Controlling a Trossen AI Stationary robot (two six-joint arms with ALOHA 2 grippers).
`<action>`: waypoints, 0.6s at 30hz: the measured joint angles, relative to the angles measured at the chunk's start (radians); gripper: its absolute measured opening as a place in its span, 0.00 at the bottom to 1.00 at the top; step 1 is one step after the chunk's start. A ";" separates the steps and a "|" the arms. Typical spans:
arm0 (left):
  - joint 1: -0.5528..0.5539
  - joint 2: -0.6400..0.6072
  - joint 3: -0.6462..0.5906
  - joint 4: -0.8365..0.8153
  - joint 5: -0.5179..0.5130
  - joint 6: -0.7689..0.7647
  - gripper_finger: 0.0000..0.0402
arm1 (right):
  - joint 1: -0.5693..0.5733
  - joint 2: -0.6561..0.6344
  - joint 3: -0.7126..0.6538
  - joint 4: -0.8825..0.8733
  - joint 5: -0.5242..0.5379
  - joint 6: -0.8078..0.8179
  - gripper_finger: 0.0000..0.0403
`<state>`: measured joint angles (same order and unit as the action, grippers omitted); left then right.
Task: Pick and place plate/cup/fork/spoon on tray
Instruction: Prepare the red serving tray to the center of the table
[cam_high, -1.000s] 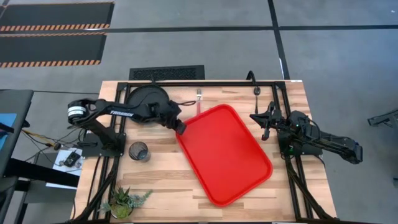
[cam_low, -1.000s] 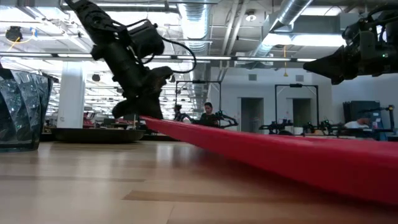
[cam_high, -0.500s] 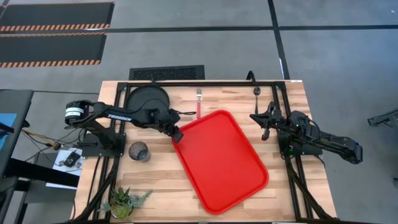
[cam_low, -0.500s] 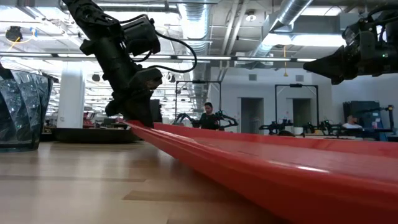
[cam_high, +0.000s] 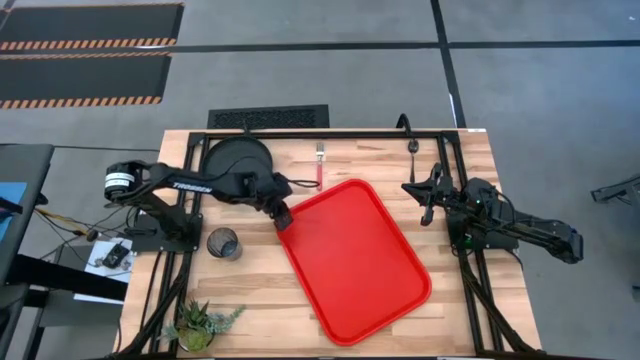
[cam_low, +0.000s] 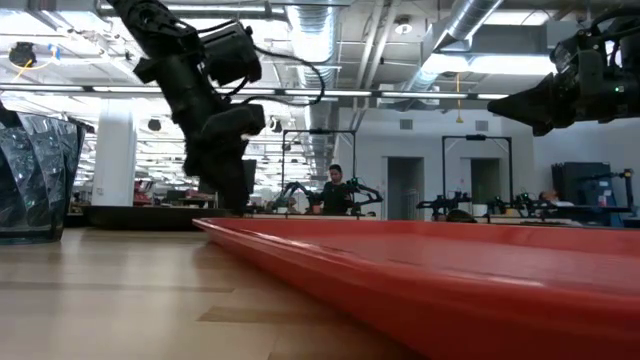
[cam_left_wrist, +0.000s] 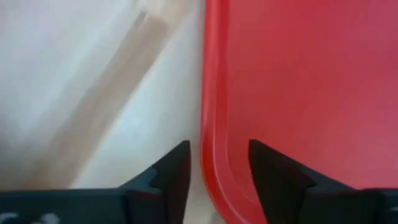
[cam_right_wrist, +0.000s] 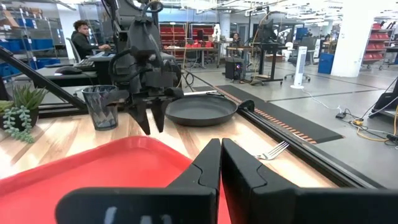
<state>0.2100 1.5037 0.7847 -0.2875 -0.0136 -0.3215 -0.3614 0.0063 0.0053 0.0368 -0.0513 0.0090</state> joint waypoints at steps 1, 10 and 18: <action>0.007 -0.001 0.015 0.011 0.003 0.039 0.41 | 0.000 0.000 0.000 0.000 0.000 0.000 0.09; 0.076 0.158 0.163 0.080 0.119 0.222 0.46 | 0.000 0.000 0.000 0.000 0.000 0.000 0.09; 0.095 0.302 0.278 0.027 0.071 0.329 0.46 | 0.001 0.000 0.000 0.000 0.000 0.013 0.09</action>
<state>0.3046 1.8057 1.0631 -0.2600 0.0578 0.0077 -0.3607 0.0063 0.0053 0.0369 -0.0513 0.0216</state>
